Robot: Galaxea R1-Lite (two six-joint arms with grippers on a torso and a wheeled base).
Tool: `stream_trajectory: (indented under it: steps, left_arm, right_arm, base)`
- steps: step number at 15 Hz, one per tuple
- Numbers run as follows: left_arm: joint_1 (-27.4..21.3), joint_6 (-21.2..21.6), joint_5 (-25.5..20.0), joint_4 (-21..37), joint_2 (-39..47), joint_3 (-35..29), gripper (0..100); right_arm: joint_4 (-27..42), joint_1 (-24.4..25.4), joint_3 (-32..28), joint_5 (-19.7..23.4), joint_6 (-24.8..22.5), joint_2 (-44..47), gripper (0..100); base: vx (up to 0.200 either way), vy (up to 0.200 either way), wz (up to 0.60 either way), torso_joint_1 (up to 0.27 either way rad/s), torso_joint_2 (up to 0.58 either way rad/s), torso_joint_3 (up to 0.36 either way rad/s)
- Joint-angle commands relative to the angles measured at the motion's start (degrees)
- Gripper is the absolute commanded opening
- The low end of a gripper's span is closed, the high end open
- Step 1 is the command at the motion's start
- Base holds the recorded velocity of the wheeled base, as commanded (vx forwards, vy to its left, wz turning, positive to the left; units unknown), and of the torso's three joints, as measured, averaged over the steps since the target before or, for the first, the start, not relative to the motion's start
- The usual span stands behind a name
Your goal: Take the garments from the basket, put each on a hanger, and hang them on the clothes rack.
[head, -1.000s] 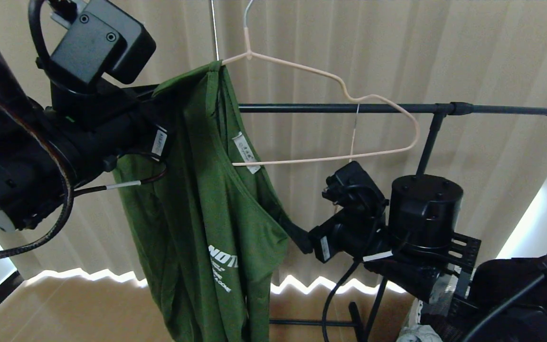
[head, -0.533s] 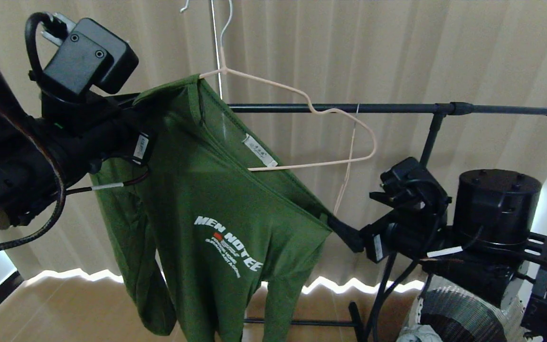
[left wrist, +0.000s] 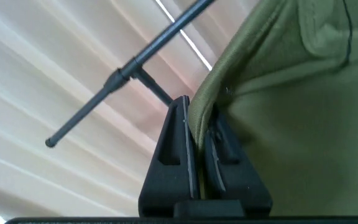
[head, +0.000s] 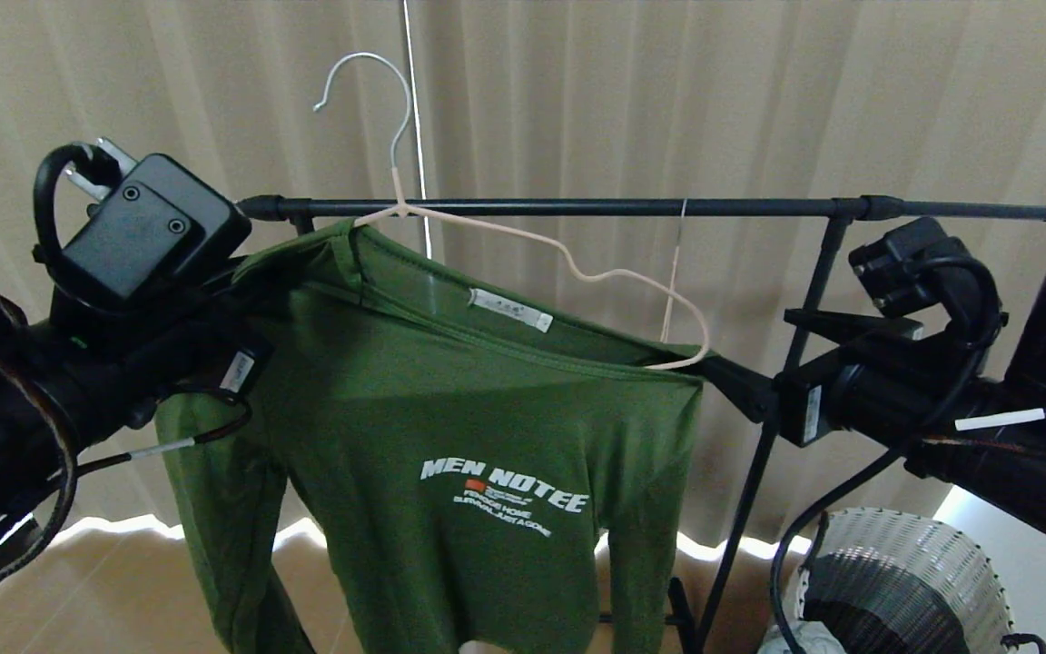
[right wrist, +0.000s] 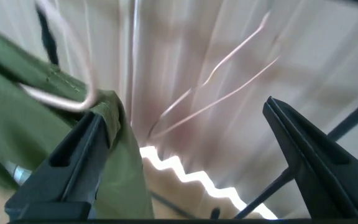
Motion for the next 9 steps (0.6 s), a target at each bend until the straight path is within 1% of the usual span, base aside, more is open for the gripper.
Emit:
stream_trajectory:
  steps: [1,4,6,7,9]
  left_arm:
    - [0.26,0.03,0.04,0.08,-1.54,2.45,0]
    - [2.46,0.03,0.04,0.08,-1.8,3.95,0]
    - [2.81,0.03,0.04,0.08,-1.45,4.03,0]
    - [2.81,-0.06,0.04,0.08,-1.19,4.03,0]
    - [2.81,-0.14,0.04,0.08,-0.48,3.95,0]
  right_arm:
    - [-0.07,-0.63,-1.04,0.05,0.01,-1.01,100]
    - [-0.07,-0.81,-2.0,-0.04,0.01,-1.09,100]
    - [-0.16,-1.07,-2.35,0.49,0.01,-0.74,100]
    - [-0.24,-0.72,-2.44,0.93,0.1,-0.83,100]
    - [-0.24,1.92,-3.76,3.3,0.1,-1.01,100]
  base:
    - [0.0,0.0,0.0,0.0,0.0,0.0]
    - [0.0,0.0,0.0,0.0,0.0,0.0]
    - [0.0,0.0,0.0,0.0,0.0,0.0]
    - [0.0,0.0,0.0,0.0,0.0,0.0]
    - [0.0,0.0,0.0,0.0,0.0,0.0]
